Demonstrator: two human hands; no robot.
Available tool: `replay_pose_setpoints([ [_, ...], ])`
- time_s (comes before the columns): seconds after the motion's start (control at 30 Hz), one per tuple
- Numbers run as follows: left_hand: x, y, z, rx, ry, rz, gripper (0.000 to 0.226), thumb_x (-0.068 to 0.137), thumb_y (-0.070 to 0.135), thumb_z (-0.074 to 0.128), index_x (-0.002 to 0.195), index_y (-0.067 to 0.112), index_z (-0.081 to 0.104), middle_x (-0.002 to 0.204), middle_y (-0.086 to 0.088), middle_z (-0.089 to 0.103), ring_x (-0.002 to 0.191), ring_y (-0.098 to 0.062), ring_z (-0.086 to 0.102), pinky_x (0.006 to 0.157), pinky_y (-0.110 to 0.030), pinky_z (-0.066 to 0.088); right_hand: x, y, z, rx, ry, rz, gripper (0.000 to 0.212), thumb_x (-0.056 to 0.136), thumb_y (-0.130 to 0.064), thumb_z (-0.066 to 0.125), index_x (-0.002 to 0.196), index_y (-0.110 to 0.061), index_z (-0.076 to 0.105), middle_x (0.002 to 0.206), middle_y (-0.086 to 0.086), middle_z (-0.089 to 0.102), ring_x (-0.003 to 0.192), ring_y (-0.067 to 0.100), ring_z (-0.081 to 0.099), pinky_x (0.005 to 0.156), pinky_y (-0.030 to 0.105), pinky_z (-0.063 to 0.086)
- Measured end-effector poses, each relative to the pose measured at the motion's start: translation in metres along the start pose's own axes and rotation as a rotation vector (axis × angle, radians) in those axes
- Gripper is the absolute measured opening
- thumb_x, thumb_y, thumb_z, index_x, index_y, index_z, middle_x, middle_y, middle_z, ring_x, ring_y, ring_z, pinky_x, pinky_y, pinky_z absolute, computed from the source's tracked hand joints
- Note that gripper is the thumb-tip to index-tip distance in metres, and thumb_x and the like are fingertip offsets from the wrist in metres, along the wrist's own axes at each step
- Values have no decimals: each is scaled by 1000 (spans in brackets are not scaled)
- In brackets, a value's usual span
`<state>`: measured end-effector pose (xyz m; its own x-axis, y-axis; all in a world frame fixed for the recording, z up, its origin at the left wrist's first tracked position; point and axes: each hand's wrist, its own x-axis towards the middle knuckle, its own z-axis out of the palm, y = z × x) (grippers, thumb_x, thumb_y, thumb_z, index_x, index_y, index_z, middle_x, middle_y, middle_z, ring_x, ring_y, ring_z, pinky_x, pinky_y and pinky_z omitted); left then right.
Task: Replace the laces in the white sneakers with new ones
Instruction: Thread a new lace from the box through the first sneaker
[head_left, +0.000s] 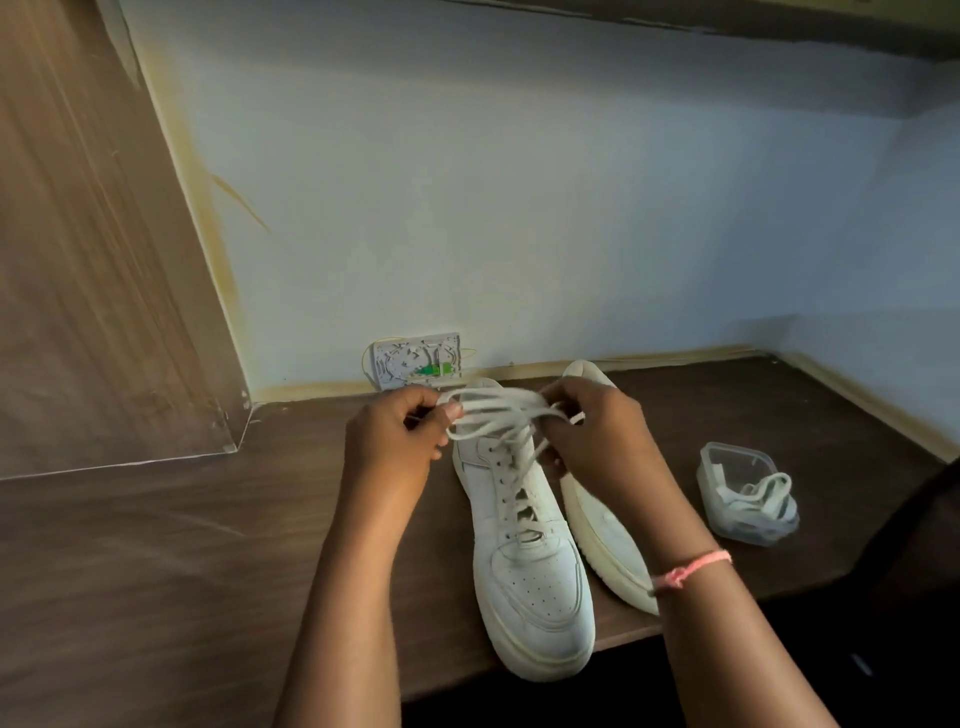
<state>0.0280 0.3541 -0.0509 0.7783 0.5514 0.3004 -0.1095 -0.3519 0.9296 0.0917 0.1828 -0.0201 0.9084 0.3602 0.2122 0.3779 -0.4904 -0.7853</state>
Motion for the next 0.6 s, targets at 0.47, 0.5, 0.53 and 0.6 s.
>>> replay_pose_setpoints([
  [0.47, 20, -18, 40, 301, -24, 137, 44, 92, 1, 61, 133, 16, 60, 121, -8, 50, 110, -23, 54, 96, -30, 48, 65, 4, 51, -440, -13, -51, 11, 77, -3, 58, 76, 0, 69, 65, 11, 59, 67, 29, 59, 49, 26, 36],
  [0.5, 20, -17, 35, 254, 2, 146, 45, 90, 2, 65, 132, 18, 61, 120, -5, 51, 106, -19, 56, 94, -24, 49, 68, 2, 51, -464, -64, -47, 11, 78, -3, 58, 80, -1, 68, 68, 9, 59, 70, 28, 60, 52, 26, 39],
  [0.53, 18, -17, 33, 223, 3, 151, 43, 89, 3, 67, 128, 20, 64, 118, -3, 53, 103, -15, 58, 91, -20, 50, 70, -2, 47, -476, -135, -52, 12, 80, -5, 60, 87, -2, 69, 76, 9, 62, 75, 28, 61, 58, 29, 46],
  [0.6, 16, -20, 31, 239, -11, 156, 35, 87, 7, 70, 117, 24, 71, 112, -1, 58, 103, -16, 59, 93, -26, 51, 71, -15, 29, -392, -297, -41, 26, 82, -6, 66, 108, -6, 67, 97, 9, 67, 90, 24, 64, 79, 35, 55],
])
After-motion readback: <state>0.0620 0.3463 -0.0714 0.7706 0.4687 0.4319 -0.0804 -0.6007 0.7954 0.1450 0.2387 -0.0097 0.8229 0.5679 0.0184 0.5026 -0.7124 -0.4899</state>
